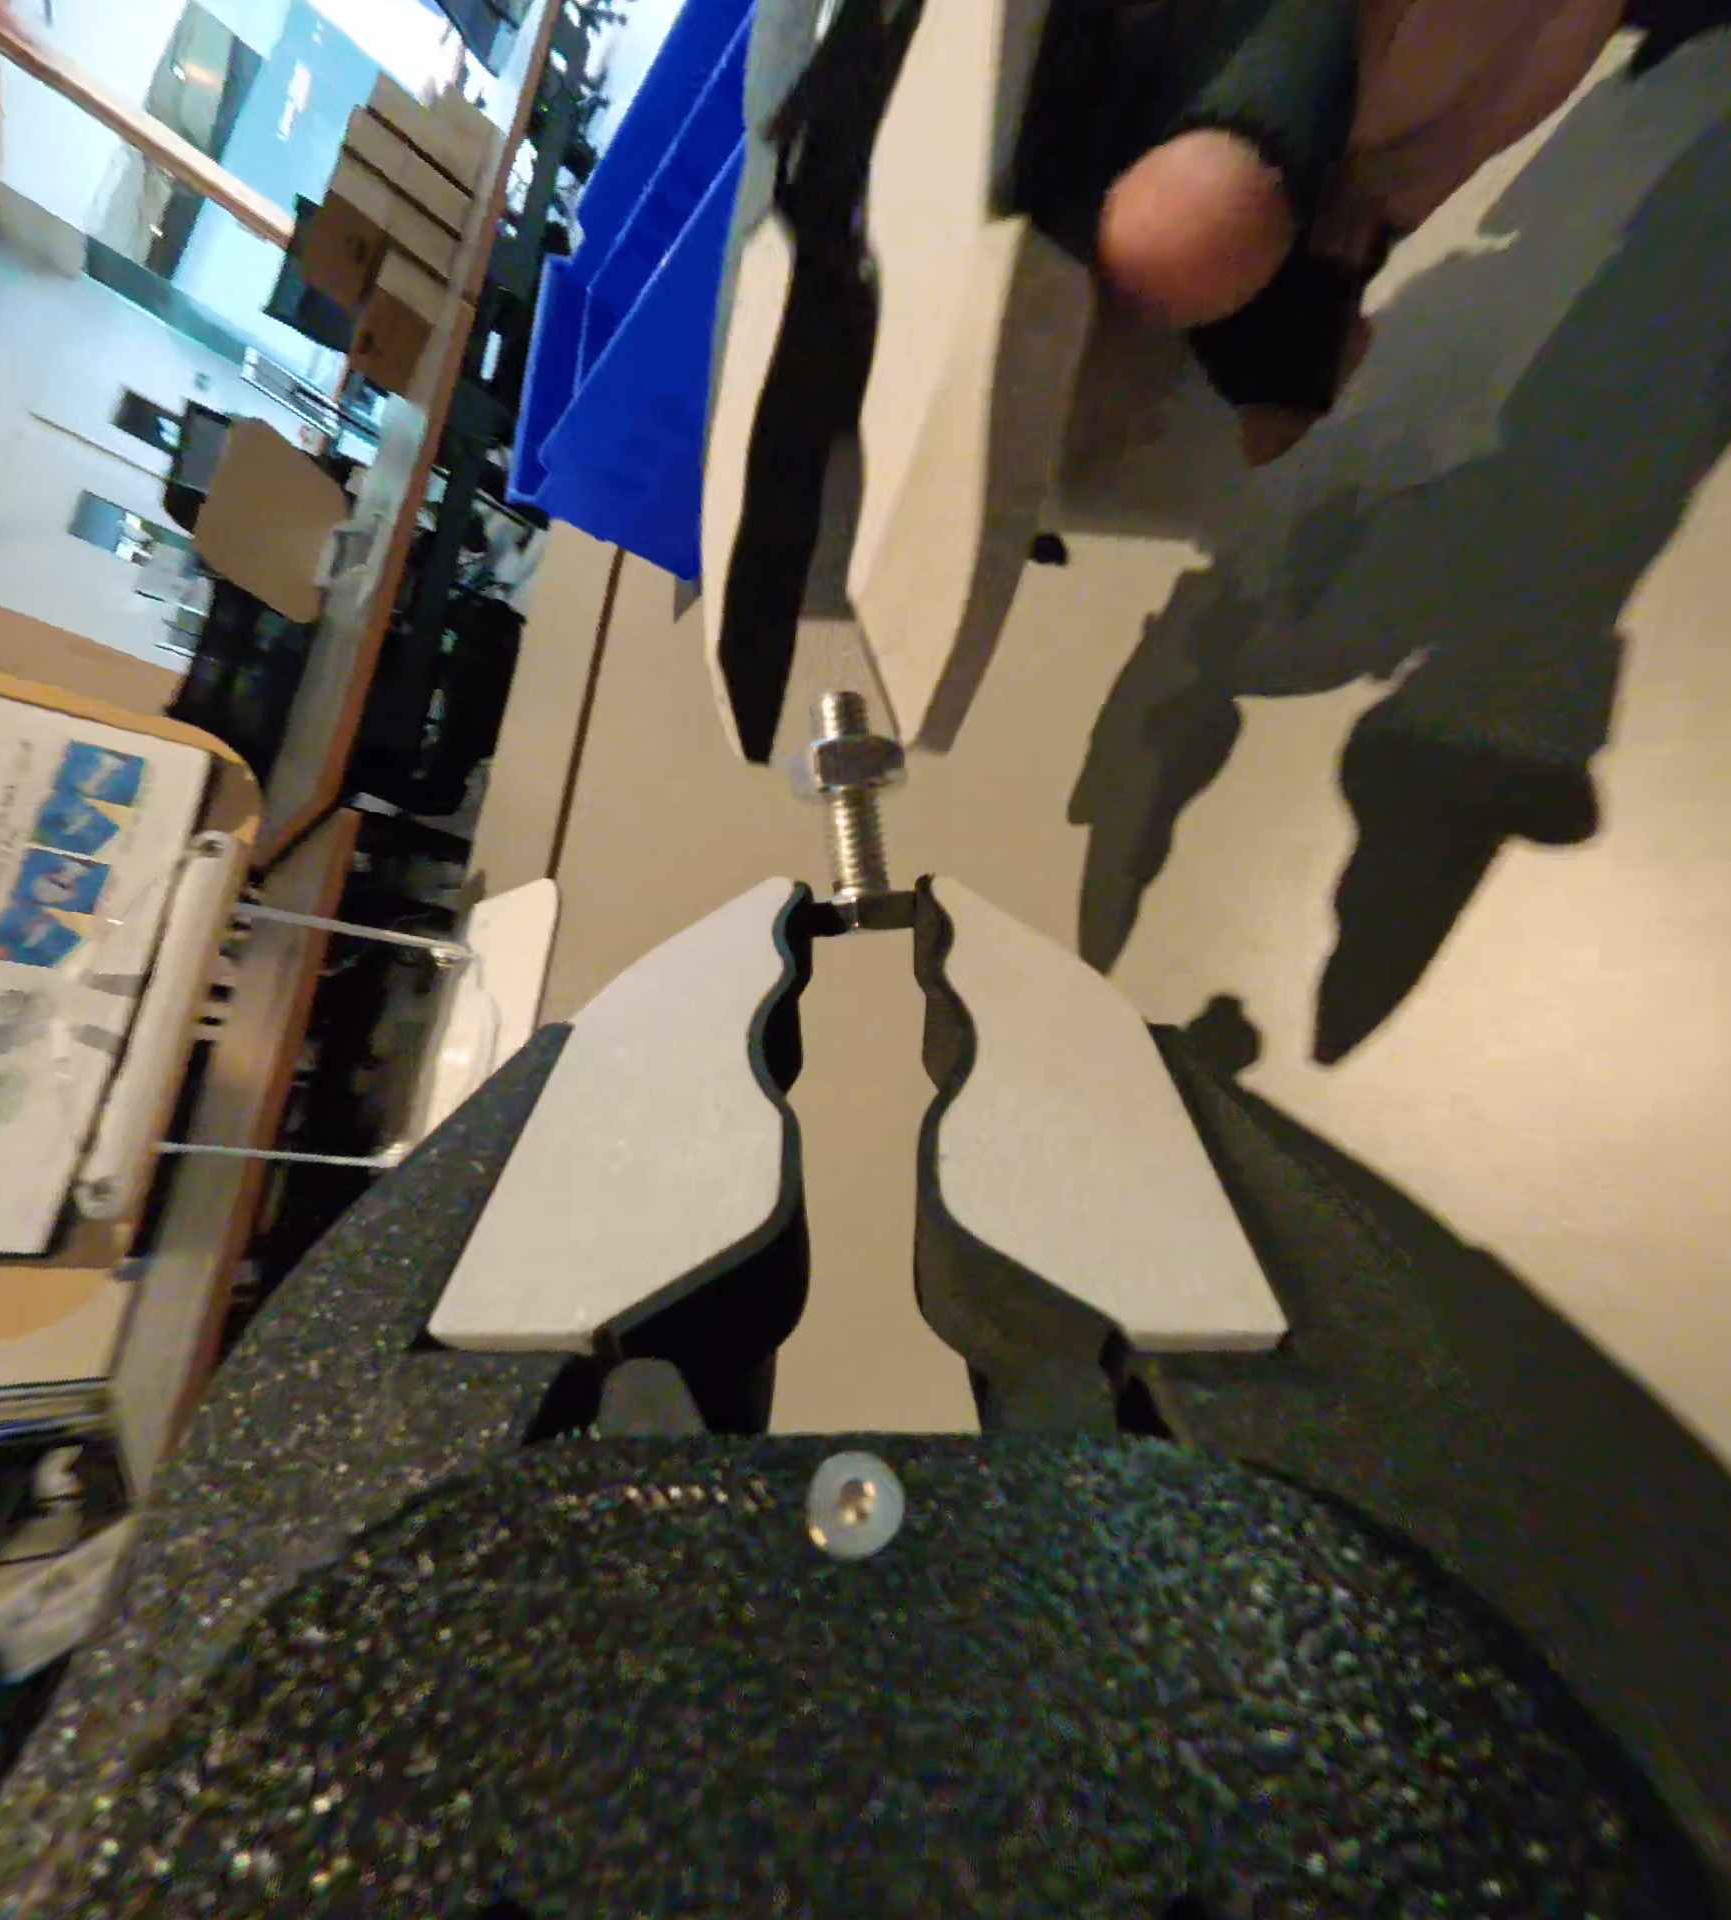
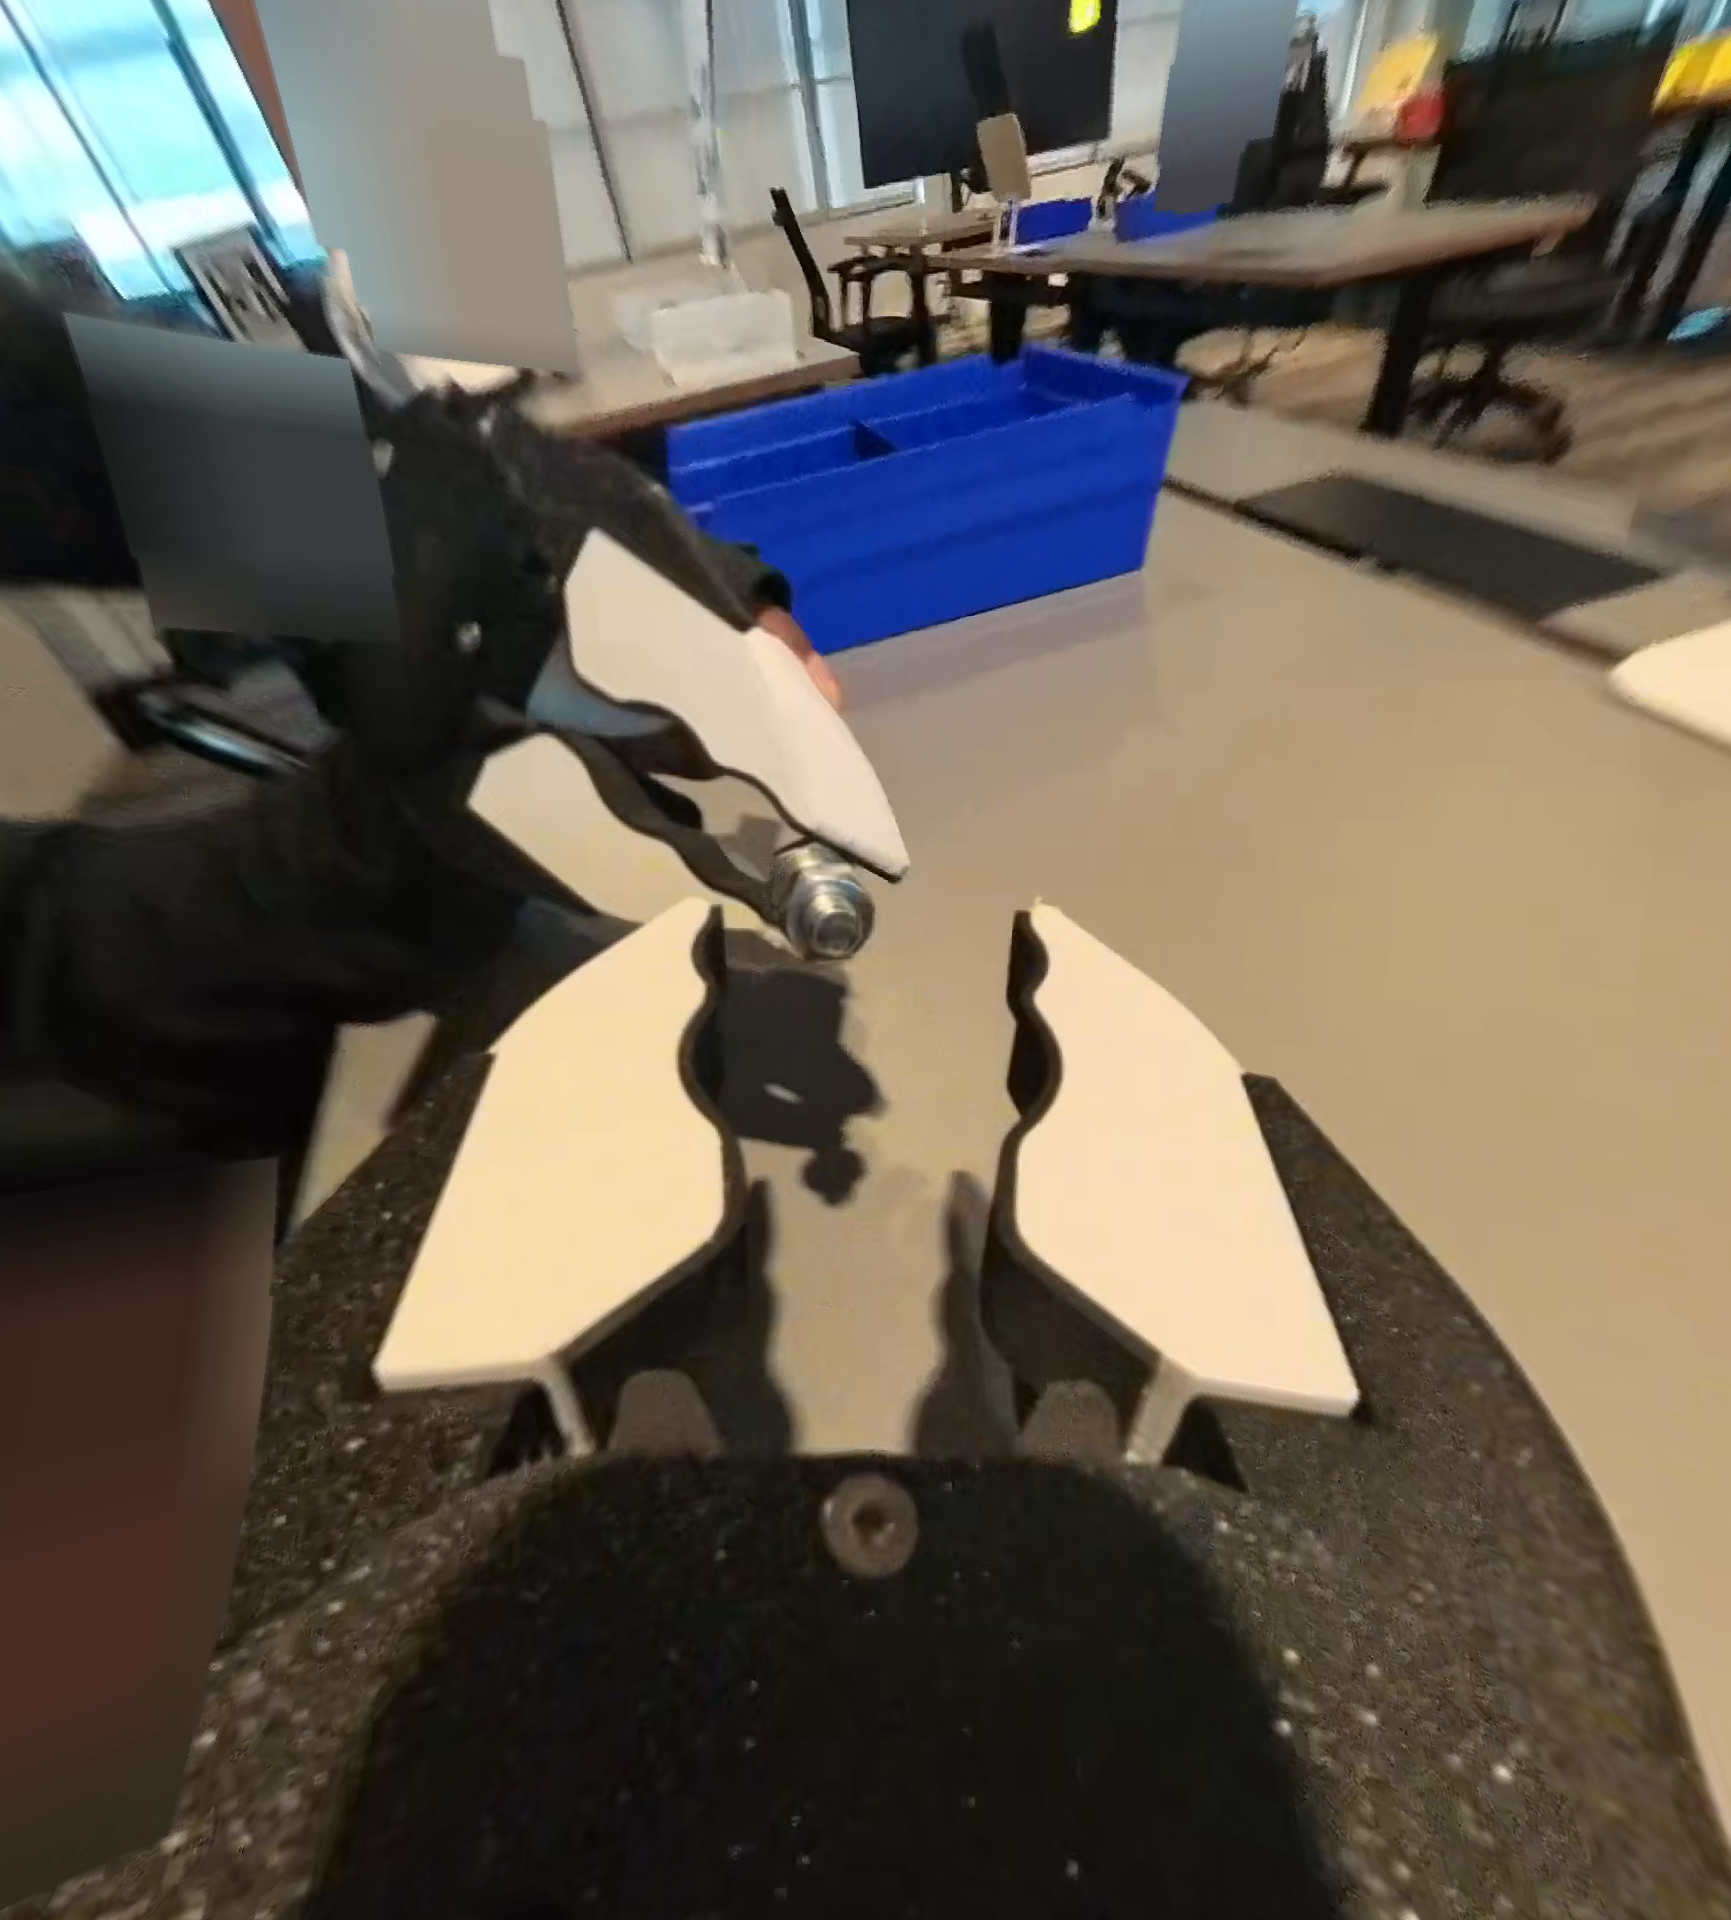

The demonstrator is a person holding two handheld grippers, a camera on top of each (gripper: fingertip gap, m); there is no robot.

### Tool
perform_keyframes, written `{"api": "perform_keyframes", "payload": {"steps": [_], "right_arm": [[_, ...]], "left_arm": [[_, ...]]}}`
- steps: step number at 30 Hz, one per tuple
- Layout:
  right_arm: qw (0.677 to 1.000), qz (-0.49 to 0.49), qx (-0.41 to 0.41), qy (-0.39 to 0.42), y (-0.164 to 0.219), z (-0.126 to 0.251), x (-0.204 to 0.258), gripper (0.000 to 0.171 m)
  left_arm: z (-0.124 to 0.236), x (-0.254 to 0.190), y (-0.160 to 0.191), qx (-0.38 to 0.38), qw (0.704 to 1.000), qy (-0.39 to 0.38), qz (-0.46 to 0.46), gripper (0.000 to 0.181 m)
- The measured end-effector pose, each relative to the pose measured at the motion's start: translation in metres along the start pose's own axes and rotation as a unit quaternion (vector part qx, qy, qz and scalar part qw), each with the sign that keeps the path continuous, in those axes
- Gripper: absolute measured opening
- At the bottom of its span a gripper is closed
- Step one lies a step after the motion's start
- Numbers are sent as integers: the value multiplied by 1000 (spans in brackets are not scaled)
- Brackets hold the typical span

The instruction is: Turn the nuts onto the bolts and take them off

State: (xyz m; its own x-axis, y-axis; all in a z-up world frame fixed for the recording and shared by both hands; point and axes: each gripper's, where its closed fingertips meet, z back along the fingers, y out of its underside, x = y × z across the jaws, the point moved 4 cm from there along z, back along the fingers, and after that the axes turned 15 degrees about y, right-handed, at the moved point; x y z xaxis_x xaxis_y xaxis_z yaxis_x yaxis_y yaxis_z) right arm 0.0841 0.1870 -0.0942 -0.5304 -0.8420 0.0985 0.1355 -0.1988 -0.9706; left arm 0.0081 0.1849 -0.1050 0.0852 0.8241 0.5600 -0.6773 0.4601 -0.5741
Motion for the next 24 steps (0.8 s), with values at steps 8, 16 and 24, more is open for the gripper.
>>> {"api": "perform_keyframes", "payload": {"steps": [8, 16, 24], "right_arm": [[973, 228, -17, 45, 1, 5, 18, 42], [989, 130, 50, 52, 14, -8, 17, 19], [990, -134, 25, -37, 9, -10, 9, 31]], "left_arm": [[2, -5, -2, -46, 996, 60, 39, 18], [-4, -8, -2, 21, 999, 2, -49, 19], [-6, -5, -7, 62, 993, -52, -88, 19]]}}
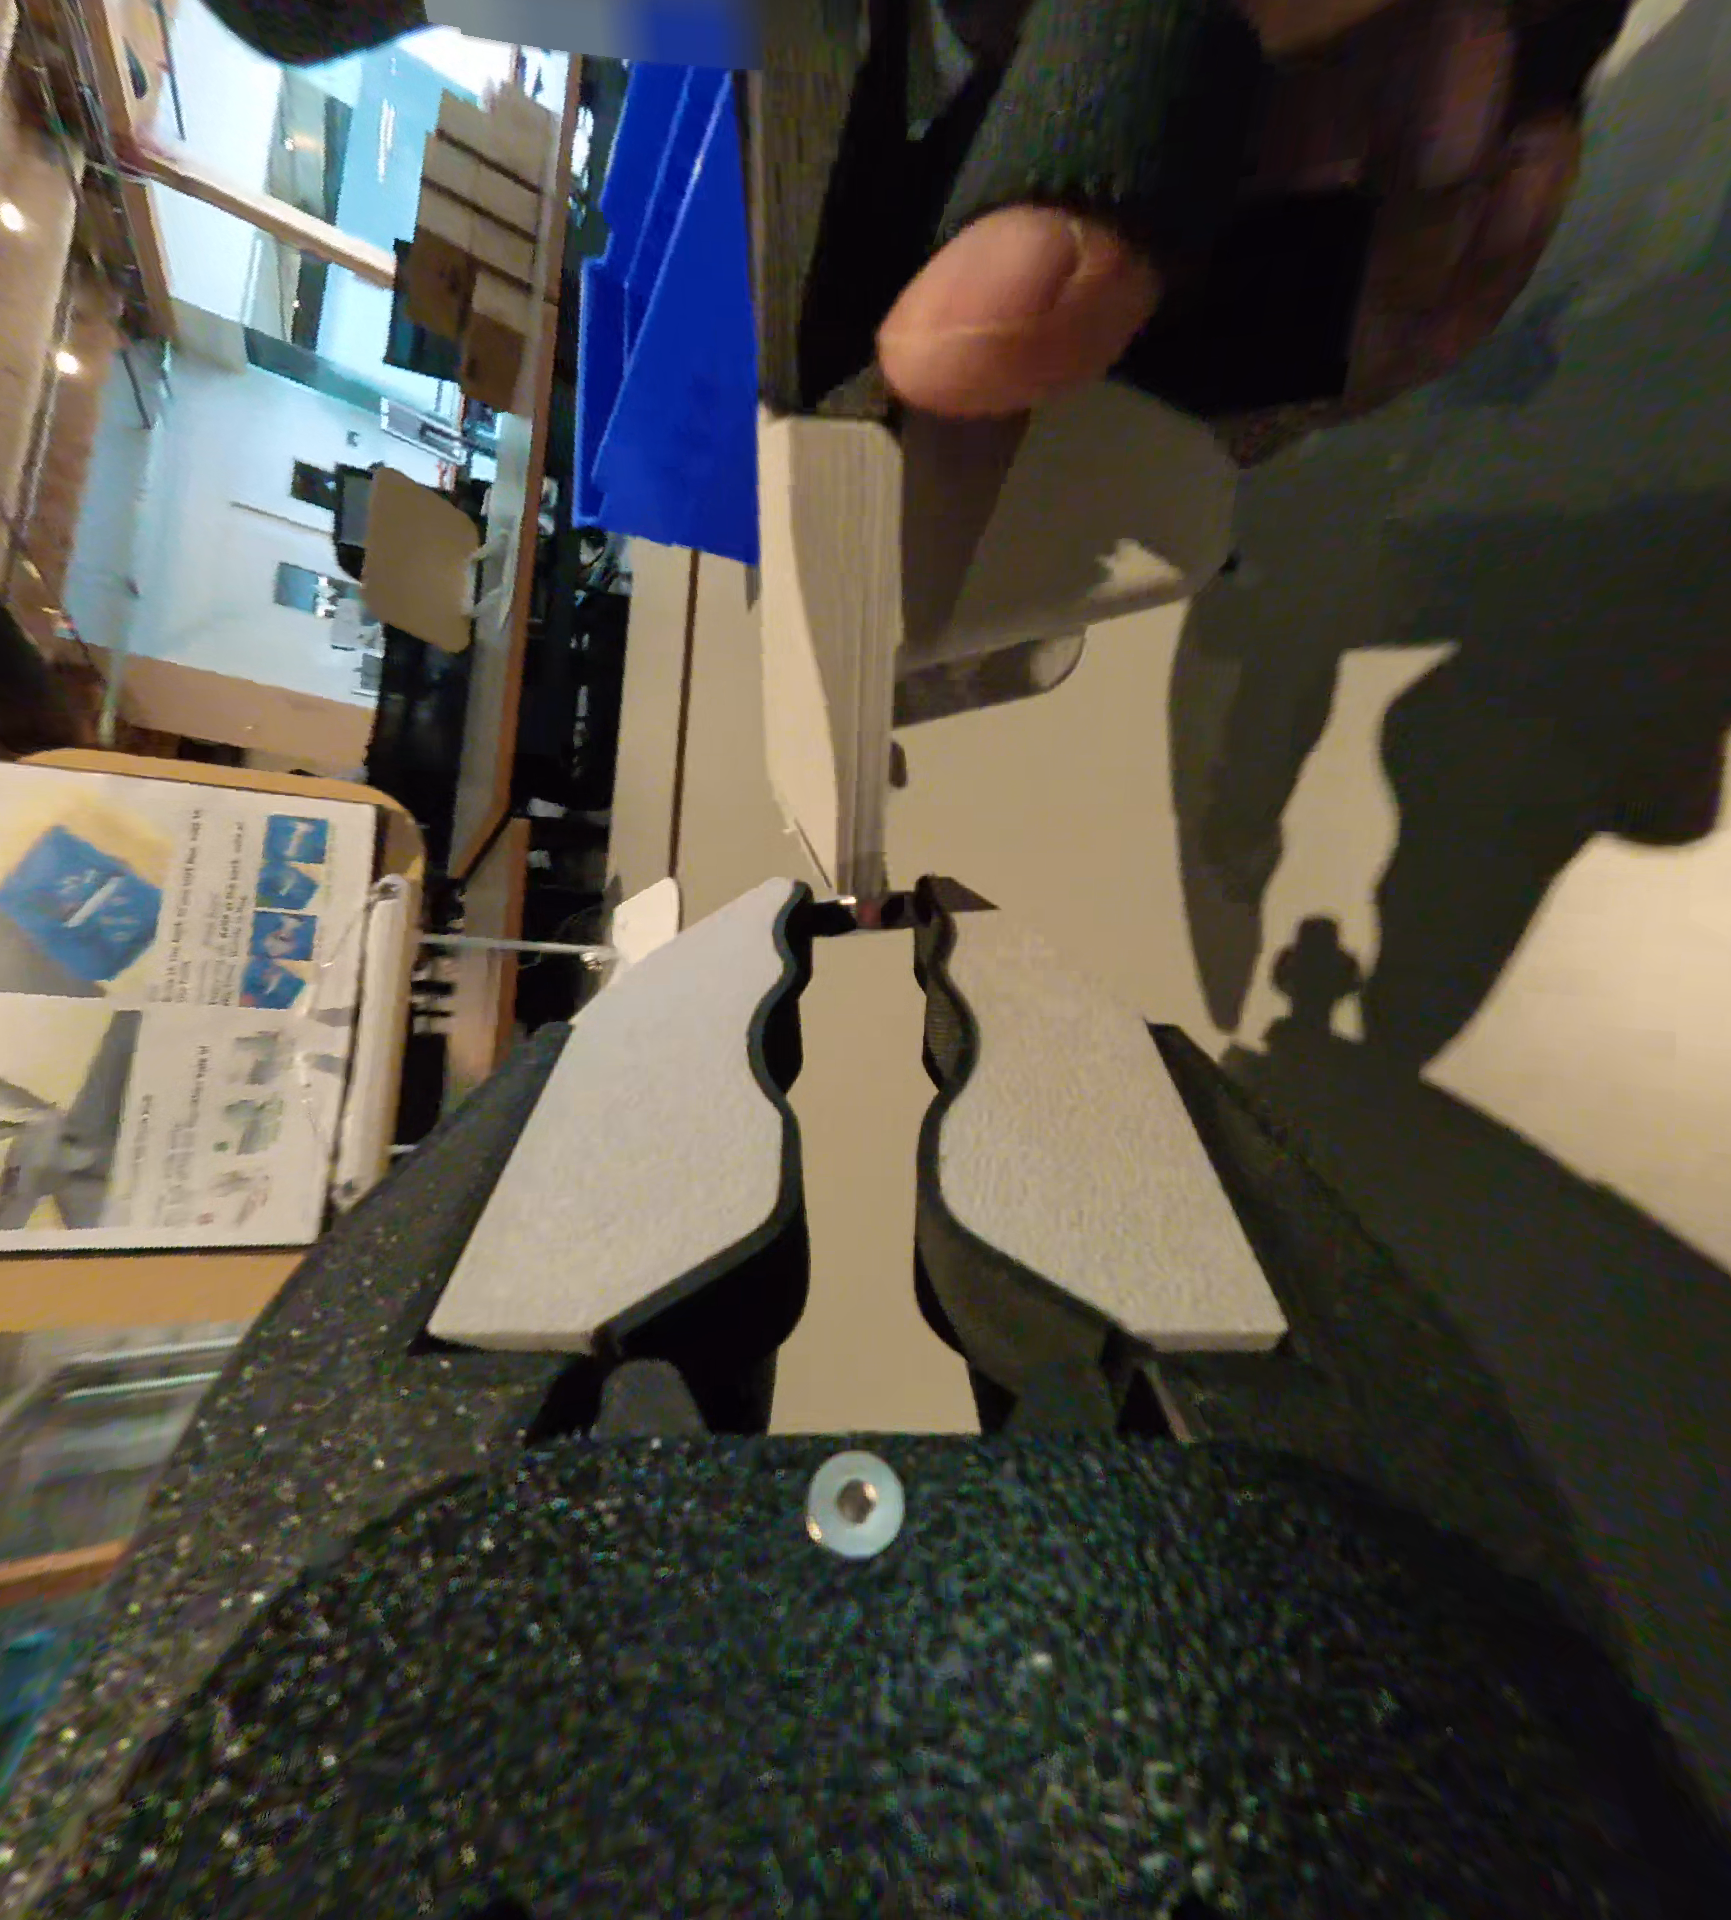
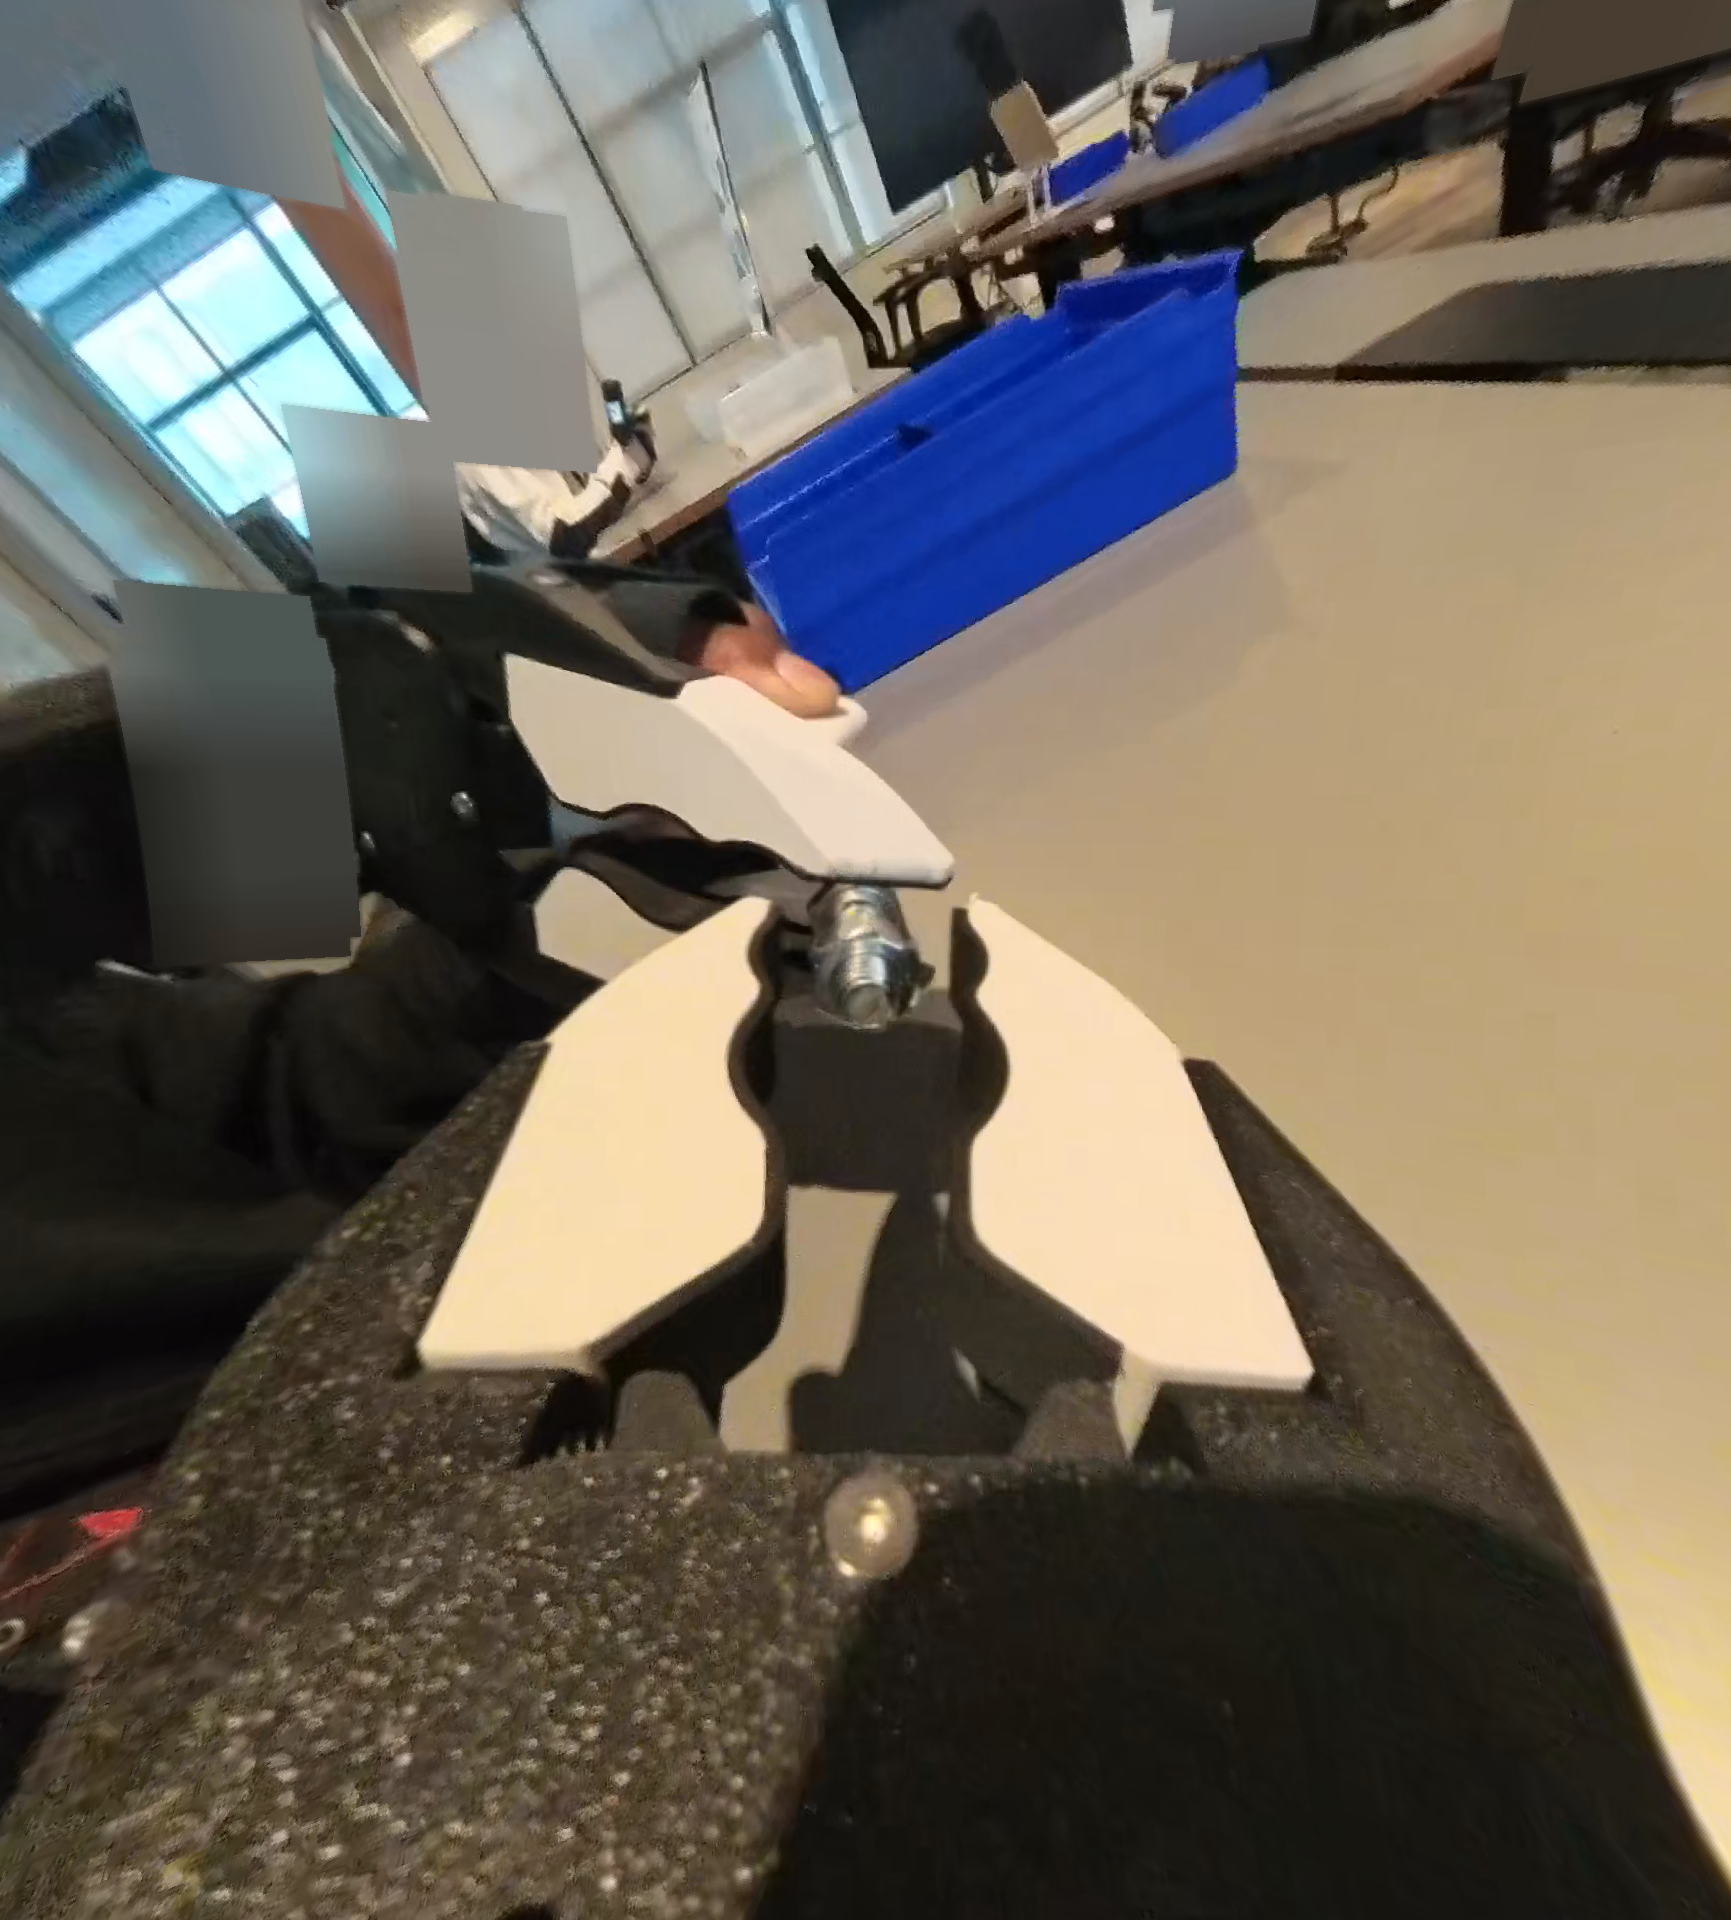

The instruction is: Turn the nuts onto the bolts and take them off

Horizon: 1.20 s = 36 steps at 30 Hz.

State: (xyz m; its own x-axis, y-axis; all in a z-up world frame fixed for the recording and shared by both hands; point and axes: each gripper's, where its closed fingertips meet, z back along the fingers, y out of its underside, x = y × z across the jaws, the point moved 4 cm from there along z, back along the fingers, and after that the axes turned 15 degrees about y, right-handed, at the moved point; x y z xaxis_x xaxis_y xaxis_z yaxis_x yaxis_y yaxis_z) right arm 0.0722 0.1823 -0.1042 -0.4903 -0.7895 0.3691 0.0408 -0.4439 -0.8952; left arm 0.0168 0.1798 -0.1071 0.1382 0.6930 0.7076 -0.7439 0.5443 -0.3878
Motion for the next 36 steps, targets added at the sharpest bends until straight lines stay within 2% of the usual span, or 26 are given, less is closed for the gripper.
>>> {"api": "perform_keyframes", "payload": {"steps": [2, 7, 10, 12, 14, 16, 19, 22, 25, 27, 28, 29, 32, 36], "right_arm": [[999, 47, -11, 17, -5, 4, -1, 39], [968, 235, -29, 78, -11, 13, 2, 39], [941, 323, -27, 100, -7, 14, 6, 38], [932, 348, -24, 102, -5, 13, 9, 37], [931, 350, -17, 102, -2, 11, 9, 36], [934, 344, -5, 99, 2, 8, 10, 27], [945, 312, 12, 99, 5, 5, 9, 19], [975, 196, 36, 93, 6, 2, 4, 19], [997, 45, 33, 48, 6, 0, 0, 19], [1000, -17, 19, 1, 3, 1, 0, 20], [1000, -26, 13, -11, 1, 1, -1, 28], [1000, -18, 9, -7, -1, 2, -3, 37], [997, 74, -12, 35, -9, 9, -7, 43], [974, 213, -17, 75, -12, 15, -3, 41]], "left_arm": [[1, 2, 3, -21, 999, 15, 35, 19], [6, 5, 12, -74, 989, 63, 111, 18], [7, 2, 12, -88, 985, 86, 123, 18], [7, 0, 9, -98, 983, 94, 120, 18], [7, -2, 5, -105, 983, 101, 111, 18], [7, -4, 1, -107, 985, 102, 91, 18], [5, -5, 2, -80, 992, 78, 62, 18], [2, -3, 4, -28, 999, 29, 15, 19], [2, 0, 4, 22, 999, -16, -29, 19], [2, 2, 2, 16, 999, -20, -19, 18], [2, 2, 1, 0, 1000, -13, -2, 19], [3, 3, 2, -17, 1000, -3, 18, 19], [6, 7, 8, -60, 994, 30, 84, 19], [9, 7, 12, -93, 984, 71, 134, 18]]}}
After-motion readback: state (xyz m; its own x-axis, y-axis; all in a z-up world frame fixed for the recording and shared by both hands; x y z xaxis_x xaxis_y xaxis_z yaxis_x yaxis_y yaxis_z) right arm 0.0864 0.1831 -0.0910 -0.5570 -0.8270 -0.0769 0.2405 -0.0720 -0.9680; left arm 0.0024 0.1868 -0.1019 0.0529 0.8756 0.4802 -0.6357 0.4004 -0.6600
